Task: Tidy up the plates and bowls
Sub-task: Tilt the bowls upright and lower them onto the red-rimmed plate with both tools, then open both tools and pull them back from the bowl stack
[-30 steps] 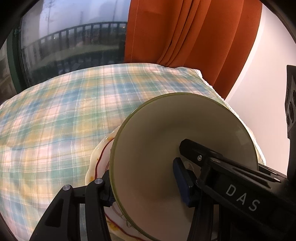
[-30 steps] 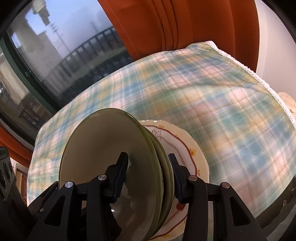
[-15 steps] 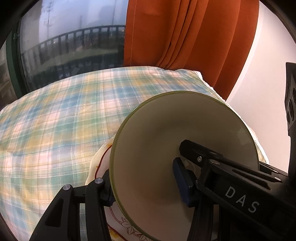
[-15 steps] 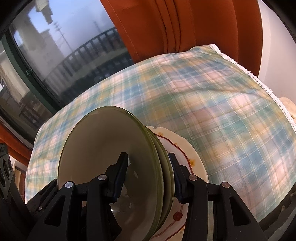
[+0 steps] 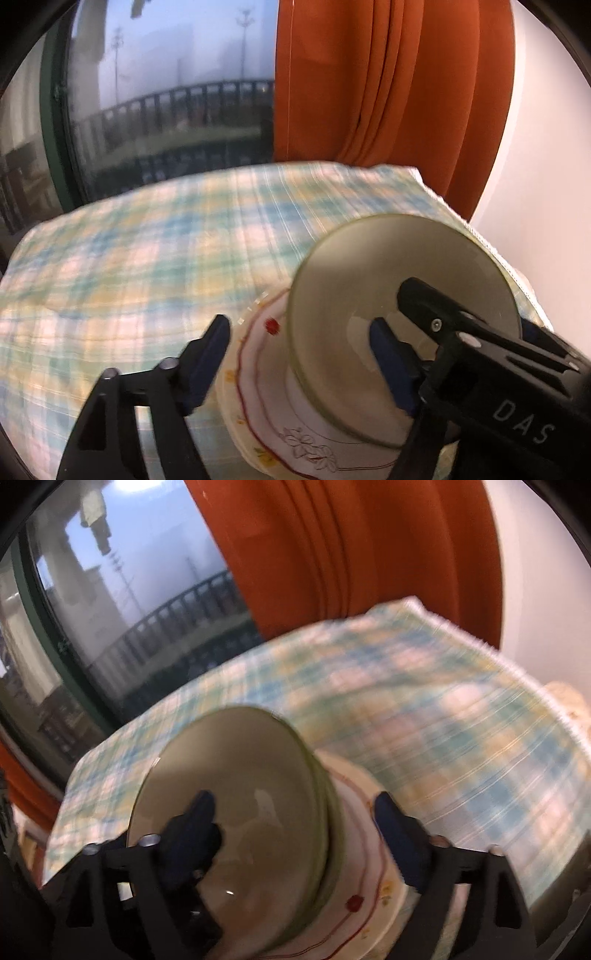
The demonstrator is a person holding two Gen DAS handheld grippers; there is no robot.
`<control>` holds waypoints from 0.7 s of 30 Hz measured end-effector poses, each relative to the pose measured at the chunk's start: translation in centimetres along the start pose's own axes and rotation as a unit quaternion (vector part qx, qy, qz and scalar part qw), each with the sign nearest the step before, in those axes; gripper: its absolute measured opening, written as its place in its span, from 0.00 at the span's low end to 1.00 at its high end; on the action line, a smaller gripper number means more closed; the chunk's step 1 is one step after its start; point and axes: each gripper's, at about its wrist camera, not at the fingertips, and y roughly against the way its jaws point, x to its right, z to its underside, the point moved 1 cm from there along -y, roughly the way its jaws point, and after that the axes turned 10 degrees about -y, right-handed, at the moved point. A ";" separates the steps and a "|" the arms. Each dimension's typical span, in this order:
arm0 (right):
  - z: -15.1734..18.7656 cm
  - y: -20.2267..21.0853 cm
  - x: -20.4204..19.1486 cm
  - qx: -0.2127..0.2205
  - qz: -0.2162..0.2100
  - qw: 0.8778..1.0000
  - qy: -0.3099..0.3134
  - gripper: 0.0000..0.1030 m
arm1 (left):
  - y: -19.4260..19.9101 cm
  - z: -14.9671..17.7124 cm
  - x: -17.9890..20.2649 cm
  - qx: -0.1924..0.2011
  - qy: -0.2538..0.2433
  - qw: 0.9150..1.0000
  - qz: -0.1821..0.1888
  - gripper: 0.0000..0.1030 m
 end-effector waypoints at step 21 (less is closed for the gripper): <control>4.6 7.2 -6.1 0.150 0.033 0.986 0.072 0.93 | 8.1 4.3 -6.2 0.110 0.019 0.991 -0.077 1.00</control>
